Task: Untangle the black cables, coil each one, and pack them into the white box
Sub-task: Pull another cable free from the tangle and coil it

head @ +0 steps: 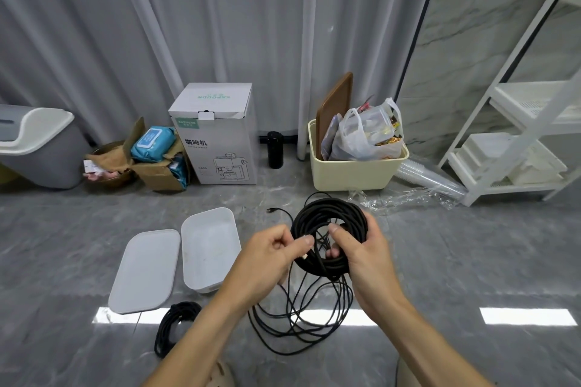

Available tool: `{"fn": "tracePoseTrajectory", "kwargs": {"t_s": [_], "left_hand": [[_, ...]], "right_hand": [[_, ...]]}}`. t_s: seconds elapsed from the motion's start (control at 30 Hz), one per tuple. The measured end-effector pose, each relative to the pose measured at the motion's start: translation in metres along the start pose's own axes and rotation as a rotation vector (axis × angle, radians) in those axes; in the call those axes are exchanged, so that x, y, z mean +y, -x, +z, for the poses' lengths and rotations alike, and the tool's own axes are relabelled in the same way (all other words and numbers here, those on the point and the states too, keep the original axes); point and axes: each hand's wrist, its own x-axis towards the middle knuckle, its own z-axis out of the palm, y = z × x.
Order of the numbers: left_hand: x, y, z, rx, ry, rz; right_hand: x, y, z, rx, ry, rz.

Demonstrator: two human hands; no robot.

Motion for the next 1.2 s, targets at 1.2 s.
{"fn": "tracePoseTrajectory", "kwargs": {"t_s": [1.2], "left_hand": [[-0.012, 0.002, 0.038, 0.179, -0.579, 0.367]], "right_hand": [[0.022, -0.002, -0.002, 0.268, 0.144, 0.09]]}}
